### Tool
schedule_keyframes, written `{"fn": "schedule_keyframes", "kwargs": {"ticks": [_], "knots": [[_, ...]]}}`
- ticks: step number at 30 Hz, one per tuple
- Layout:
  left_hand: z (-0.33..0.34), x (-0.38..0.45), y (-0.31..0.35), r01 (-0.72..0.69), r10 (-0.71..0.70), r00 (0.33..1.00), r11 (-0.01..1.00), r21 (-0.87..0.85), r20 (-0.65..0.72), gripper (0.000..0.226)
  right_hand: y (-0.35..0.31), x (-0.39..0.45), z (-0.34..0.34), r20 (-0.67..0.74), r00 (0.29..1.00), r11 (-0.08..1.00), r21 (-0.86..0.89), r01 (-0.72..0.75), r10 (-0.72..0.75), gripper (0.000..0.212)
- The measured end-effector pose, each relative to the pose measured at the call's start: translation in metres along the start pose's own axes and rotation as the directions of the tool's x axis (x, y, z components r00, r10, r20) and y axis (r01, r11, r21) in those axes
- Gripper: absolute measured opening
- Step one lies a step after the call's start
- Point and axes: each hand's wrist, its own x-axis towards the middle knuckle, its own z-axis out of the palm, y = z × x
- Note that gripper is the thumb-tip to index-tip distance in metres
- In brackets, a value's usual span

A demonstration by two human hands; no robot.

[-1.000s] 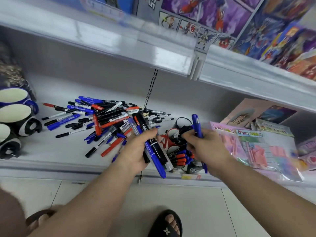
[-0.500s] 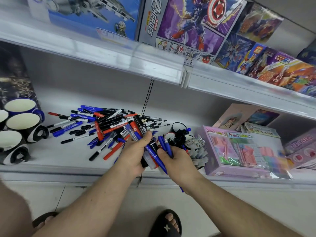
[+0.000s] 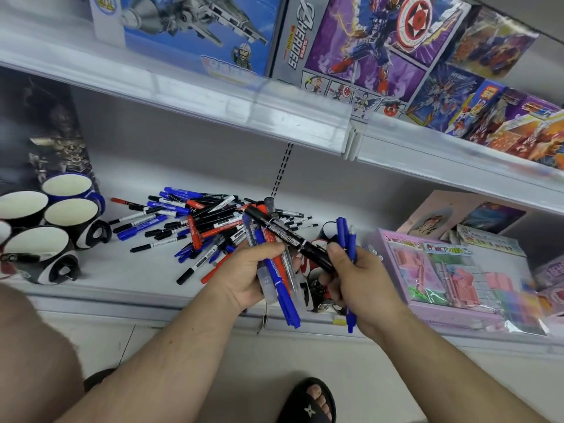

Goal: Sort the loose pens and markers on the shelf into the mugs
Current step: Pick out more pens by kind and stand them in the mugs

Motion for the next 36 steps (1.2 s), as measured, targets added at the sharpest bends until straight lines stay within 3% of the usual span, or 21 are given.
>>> {"fn": "schedule_keyframes", "kwargs": {"ticks": [5, 9, 13, 16, 22, 29, 31, 36], "knots": [[-0.007, 0.005, 0.000, -0.045, 0.052, 0.995, 0.995, -0.090, 0.081, 0.027, -0.006, 0.000, -0.012, 0.021, 0.997, 0.963, 0.256, -0.082, 0.079, 0.024], [-0.003, 0.004, 0.002, -0.040, 0.043, 0.998, 0.997, -0.065, 0.051, 0.034, -0.005, -0.003, -0.014, 0.111, 0.989, 0.948, 0.291, -0.128, 0.099, 0.026], [0.002, 0.005, 0.002, -0.050, 0.050, 0.999, 0.999, -0.013, 0.004, 0.024, -0.003, -0.007, -0.012, 0.206, 0.971, 0.917, 0.353, -0.188, 0.120, 0.020], [0.003, 0.007, 0.003, -0.048, 0.048, 0.999, 0.999, 0.001, 0.021, 0.035, -0.001, -0.009, -0.009, 0.229, 0.964, 0.896, 0.386, -0.219, 0.136, 0.019], [0.011, 0.008, 0.000, -0.057, 0.058, 0.997, 0.998, 0.041, -0.048, 0.020, 0.013, -0.010, 0.011, 0.129, 0.986, 0.983, 0.138, -0.125, 0.108, 0.031], [0.003, 0.012, 0.001, -0.075, 0.071, 0.992, 0.997, -0.032, -0.100, 0.012, 0.013, -0.007, 0.002, 0.101, 0.987, 0.974, 0.178, -0.139, 0.123, 0.017], [0.000, 0.016, 0.002, -0.051, 0.041, 0.986, 0.997, -0.058, -0.164, 0.011, 0.014, -0.002, -0.004, 0.029, 0.992, 0.964, 0.234, -0.125, 0.122, 0.005], [-0.009, 0.033, 0.003, -0.054, -0.008, 0.960, 0.975, -0.214, -0.281, 0.014, 0.012, 0.039, -0.047, -0.286, 0.949, 0.953, 0.301, -0.043, 0.133, 0.014]]}}
